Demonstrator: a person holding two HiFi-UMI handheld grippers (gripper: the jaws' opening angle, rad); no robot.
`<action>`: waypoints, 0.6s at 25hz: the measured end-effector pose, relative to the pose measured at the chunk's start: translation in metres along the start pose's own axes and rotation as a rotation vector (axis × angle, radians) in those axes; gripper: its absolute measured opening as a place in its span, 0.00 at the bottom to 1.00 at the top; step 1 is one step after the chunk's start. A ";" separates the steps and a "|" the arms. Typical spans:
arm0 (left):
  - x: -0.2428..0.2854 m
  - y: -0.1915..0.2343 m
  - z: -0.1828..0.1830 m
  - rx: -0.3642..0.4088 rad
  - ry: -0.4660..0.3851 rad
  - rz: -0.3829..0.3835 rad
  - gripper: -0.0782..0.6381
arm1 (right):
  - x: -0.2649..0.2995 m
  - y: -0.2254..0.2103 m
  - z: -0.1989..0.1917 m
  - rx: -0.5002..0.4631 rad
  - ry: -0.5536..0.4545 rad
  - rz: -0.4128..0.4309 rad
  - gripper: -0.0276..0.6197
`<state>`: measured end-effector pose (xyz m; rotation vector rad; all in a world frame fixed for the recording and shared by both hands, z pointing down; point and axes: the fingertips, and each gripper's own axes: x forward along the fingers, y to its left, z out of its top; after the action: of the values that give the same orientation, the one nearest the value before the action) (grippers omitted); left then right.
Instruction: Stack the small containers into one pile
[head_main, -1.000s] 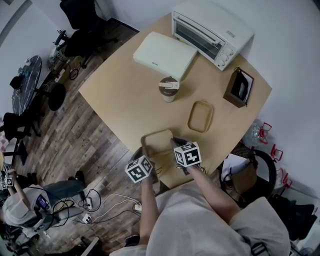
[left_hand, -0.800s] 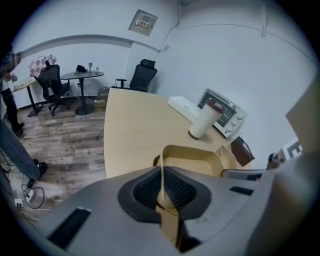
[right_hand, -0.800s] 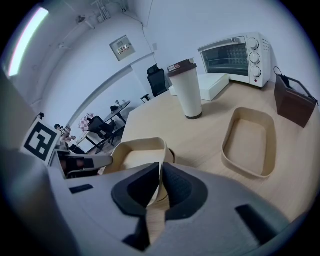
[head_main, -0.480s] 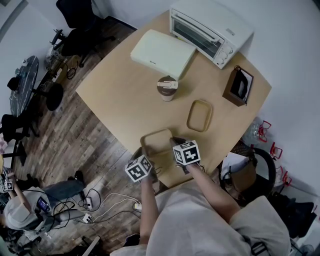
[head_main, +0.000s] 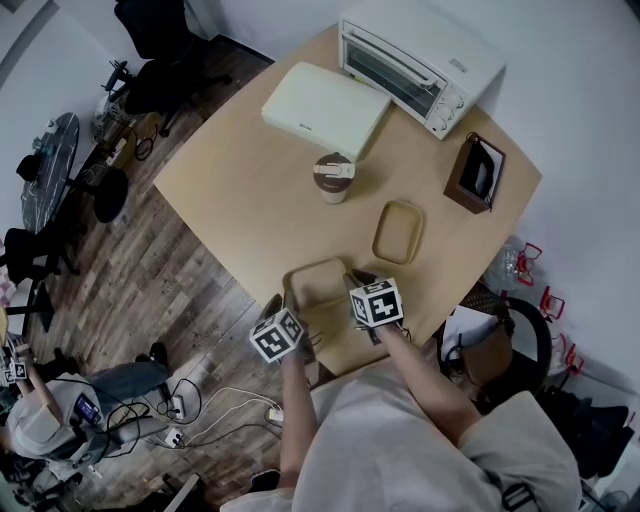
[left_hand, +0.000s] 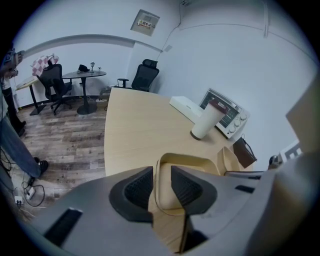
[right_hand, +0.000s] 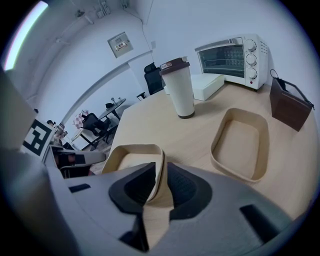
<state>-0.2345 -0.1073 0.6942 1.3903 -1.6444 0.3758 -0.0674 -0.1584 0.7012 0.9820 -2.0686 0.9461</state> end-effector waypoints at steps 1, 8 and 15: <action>-0.003 -0.002 0.002 0.006 -0.006 0.003 0.25 | -0.002 -0.001 0.000 0.001 -0.004 -0.001 0.16; -0.010 -0.033 0.007 0.063 -0.033 -0.038 0.25 | -0.019 -0.029 0.005 0.042 -0.048 -0.032 0.16; -0.025 -0.053 0.004 0.108 -0.049 -0.025 0.25 | -0.057 -0.106 0.009 0.151 -0.131 -0.157 0.16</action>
<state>-0.1899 -0.1118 0.6556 1.5097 -1.6654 0.4251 0.0471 -0.1944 0.6864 1.2969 -2.0131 0.9893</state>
